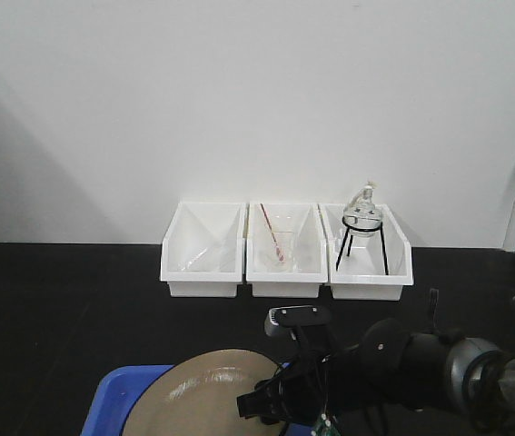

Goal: Place disk in tray to left cabinet
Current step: 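Lift the plate and lower it onto the blue tray, release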

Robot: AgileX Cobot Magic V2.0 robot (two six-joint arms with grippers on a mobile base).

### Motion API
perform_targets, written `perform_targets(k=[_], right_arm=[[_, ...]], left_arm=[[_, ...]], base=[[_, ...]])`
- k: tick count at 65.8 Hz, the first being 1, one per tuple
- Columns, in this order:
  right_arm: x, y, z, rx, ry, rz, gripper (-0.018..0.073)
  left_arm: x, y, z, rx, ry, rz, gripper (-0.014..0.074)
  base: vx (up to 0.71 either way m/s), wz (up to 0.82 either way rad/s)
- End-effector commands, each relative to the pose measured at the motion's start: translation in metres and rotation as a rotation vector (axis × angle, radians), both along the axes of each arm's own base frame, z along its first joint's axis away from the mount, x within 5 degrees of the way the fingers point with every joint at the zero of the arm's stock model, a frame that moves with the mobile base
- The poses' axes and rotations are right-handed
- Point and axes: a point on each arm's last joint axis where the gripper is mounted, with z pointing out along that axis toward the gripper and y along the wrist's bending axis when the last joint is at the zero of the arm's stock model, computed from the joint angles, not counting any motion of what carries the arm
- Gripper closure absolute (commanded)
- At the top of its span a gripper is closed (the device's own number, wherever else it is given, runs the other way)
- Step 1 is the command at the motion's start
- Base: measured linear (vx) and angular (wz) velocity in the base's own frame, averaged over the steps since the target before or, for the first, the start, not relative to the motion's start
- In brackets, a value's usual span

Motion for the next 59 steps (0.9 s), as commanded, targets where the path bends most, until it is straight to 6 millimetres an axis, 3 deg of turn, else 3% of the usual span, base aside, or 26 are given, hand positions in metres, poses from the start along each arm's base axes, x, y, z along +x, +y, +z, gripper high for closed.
perform_targets(k=[1,12,18,22,29,43,59], right_arm=[[0.006,-0.009,0.036,0.047,-0.094,-0.046,0.0021],[0.011,-0.044,0.055,0.083,-0.06,-0.108,0.0008],[0.011,-0.074,0.068,0.1,-0.03,-0.133,0.0008],[0.01,-0.094,0.078,0.138,0.005,-0.189,0.001],[0.002,-0.112,0.09,0.159,0.071,-0.246,0.0031],[-0.004,-0.114,0.087,0.037,0.097,-0.225,0.009],[-0.001,-0.108,0.087,0.14,0.118,-0.259,0.0111]], left_arm=[[0.003,0.0,0.019,-0.008,-0.112,-0.001,0.0216],[0.003,0.0,0.019,-0.008,-0.112,-0.001,0.0218],[0.003,0.0,0.019,-0.008,-0.112,-0.001,0.022],[0.003,0.0,0.019,-0.008,-0.119,-0.001,0.022],[0.009,0.0,0.023,-0.011,-0.155,-0.002,0.022],[0.049,-0.002,0.029,-0.086,0.006,0.006,0.022],[0.117,-0.007,0.035,-0.197,0.228,0.017,0.022]], base=[[0.0,0.0],[0.0,0.0],[0.0,0.0],[0.0,0.0],[0.0,0.0],[0.0,0.0],[0.0,0.0]])
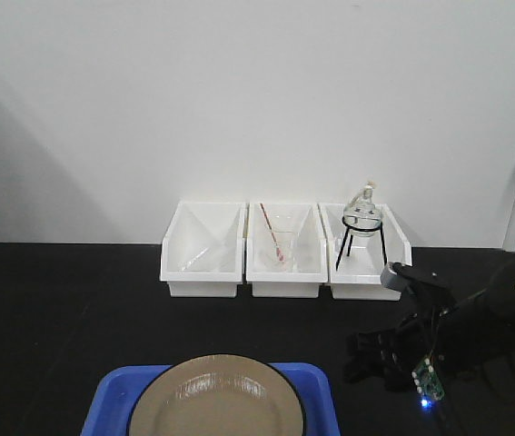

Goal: Place disk in tray to left cabinet
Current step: 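Lift the plate and lower it onto the blue tray, release, then move both grippers to the short ends of the blue tray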

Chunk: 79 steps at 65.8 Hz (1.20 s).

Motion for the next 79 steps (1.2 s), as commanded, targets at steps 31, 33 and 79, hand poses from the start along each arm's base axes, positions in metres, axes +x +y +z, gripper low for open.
perform_targets(k=[31,33,79], right_arm=[[0.02,0.007,-0.042,0.041,0.07,-0.004,0.0111],[0.021,0.008,-0.044,0.039,0.075,0.0,0.0111],[0.024,0.044,-0.064,-0.053,0.035,0.033,0.0111]], left_arm=[[0.139,-0.038,-0.044,-0.022,0.259,-0.136,0.022],[0.143,-0.038,-0.049,-0.022,0.276,-0.136,0.022],[0.179,-0.06,-0.115,-0.024,0.479,-0.182,0.022]], base=[[0.0,0.0],[0.0,0.0],[0.0,0.0]])
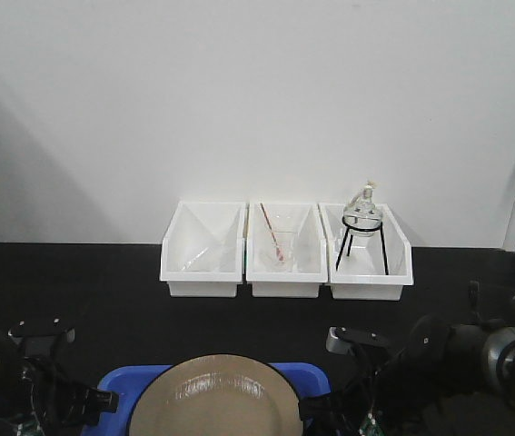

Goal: Place disk in tray to left cabinet
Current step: 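Move both grippers to the short ends of the blue tray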

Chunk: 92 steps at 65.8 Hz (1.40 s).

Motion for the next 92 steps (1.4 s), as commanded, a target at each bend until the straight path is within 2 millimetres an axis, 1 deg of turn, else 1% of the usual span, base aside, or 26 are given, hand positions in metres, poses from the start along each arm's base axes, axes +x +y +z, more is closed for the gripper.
perform_targets(k=[1,26,37,43,47,51,58,68,69,77,80,86,92], right_arm=[[0.008,0.0,0.03,0.026,-0.106,-0.029,0.0111],[0.012,0.004,0.022,0.033,-0.07,-0.026,0.0111],[0.013,0.007,0.018,0.039,-0.019,0.011,0.0111],[0.012,0.007,0.017,0.039,-0.014,0.018,0.0111],[0.012,0.007,0.017,0.039,-0.014,0.018,0.012],[0.012,0.007,0.017,0.041,-0.01,0.015,0.0145],[0.011,0.008,0.017,0.048,0.012,0.014,0.0217],[0.008,0.008,0.017,0.056,0.049,0.012,0.0377],[0.008,0.008,0.017,0.056,0.051,0.013,0.0406],[0.006,0.008,0.016,0.062,0.075,0.009,0.054],[0.006,0.008,0.018,0.069,0.088,-0.005,0.0574],[0.008,0.009,0.023,0.085,0.114,-0.031,0.057],[0.011,0.011,0.032,0.102,0.126,-0.037,0.0568]], left_arm=[[0.005,-0.004,0.016,-0.017,-0.06,0.002,0.022],[0.001,-0.02,-0.001,-0.033,0.028,-0.03,0.022],[-0.001,-0.022,-0.002,-0.032,0.039,-0.039,0.022],[-0.003,-0.023,-0.003,-0.033,0.059,-0.047,0.0236],[-0.004,-0.024,-0.004,-0.035,0.079,-0.052,0.0264],[-0.006,-0.024,-0.004,-0.036,0.101,-0.057,0.0308],[-0.009,-0.025,-0.005,-0.053,0.132,-0.054,0.0418],[-0.009,-0.029,-0.004,-0.124,0.153,-0.009,0.0587],[-0.009,-0.03,-0.004,-0.132,0.154,-0.003,0.0605],[-0.01,-0.033,-0.003,-0.189,0.177,0.029,0.0605],[-0.011,-0.034,-0.003,-0.201,0.191,0.031,0.0603],[-0.013,-0.035,-0.002,-0.22,0.213,0.034,0.0601],[-0.014,-0.036,0.005,-0.244,0.228,0.031,0.06]], base=[[0.0,0.0],[0.0,0.0],[0.0,0.0],[0.0,0.0],[0.0,0.0],[0.0,0.0],[0.0,0.0],[0.0,0.0],[0.0,0.0],[0.0,0.0],[0.0,0.0],[0.0,0.0],[0.0,0.0]])
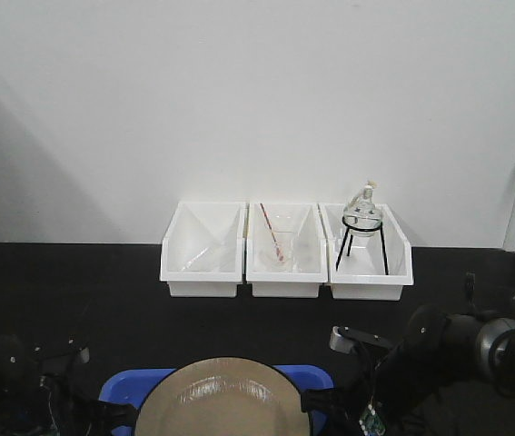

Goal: Place disk in tray to left cabinet
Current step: 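Move both grippers to the short ends of the blue tray, then grip both tray ends and lift the tray off the bench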

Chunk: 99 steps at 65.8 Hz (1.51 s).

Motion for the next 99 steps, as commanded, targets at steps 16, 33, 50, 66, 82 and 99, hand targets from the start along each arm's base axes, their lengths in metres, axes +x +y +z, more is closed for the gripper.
perform_targets(k=[16,33,50,66,82,99], right_arm=[[0.013,0.018,0.071,0.136,0.003,-0.015,0.0566],[0.017,0.014,0.11,0.179,-0.002,-0.049,0.0565],[0.008,-0.012,0.159,0.245,-0.076,-0.14,0.0565],[-0.006,-0.024,0.193,0.289,-0.128,-0.17,0.0564],[-0.014,-0.027,0.225,0.339,-0.171,-0.176,0.0564],[-0.017,-0.035,0.26,0.363,-0.206,-0.172,0.0564]], left_arm=[[0.004,-0.021,0.063,-0.167,0.056,-0.048,0.0598],[0.02,-0.026,0.111,-0.221,0.025,-0.054,0.0597],[0.03,-0.018,0.151,-0.275,0.015,0.008,0.0597],[0.03,-0.021,0.192,-0.314,-0.006,-0.007,0.0597],[0.028,-0.022,0.23,-0.35,-0.042,0.008,0.0597],[0.026,-0.027,0.247,-0.461,-0.025,0.066,0.0597]], base=[[0.0,0.0],[0.0,0.0],[0.0,0.0],[0.0,0.0],[0.0,0.0],[0.0,0.0]])
